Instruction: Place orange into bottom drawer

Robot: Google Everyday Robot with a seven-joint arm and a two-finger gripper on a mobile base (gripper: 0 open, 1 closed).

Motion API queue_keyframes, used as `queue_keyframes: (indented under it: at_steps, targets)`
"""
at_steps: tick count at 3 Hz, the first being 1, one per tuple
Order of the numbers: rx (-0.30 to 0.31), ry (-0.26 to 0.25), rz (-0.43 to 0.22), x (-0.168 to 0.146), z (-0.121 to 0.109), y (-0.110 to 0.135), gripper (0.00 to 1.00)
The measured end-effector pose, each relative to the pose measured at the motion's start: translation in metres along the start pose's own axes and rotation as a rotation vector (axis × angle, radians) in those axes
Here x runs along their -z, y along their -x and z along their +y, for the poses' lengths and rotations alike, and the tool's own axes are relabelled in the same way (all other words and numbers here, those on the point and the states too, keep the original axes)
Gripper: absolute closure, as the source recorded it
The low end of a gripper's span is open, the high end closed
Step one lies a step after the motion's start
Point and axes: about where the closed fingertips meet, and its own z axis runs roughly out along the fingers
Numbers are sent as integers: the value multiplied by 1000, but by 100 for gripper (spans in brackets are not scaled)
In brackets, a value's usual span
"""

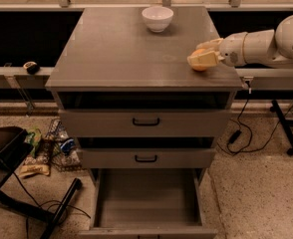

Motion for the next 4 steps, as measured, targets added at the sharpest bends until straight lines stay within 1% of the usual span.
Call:
queue_keyframes:
  at_steps: [1,2,3,4]
  targets:
    - [0,0,0,0,0,0,100]
    - [32,-17,5,15,1,15,100]
    - [118,-107,-37,69,16,57,100]
    - [185,-228,-81,140,62,104,100]
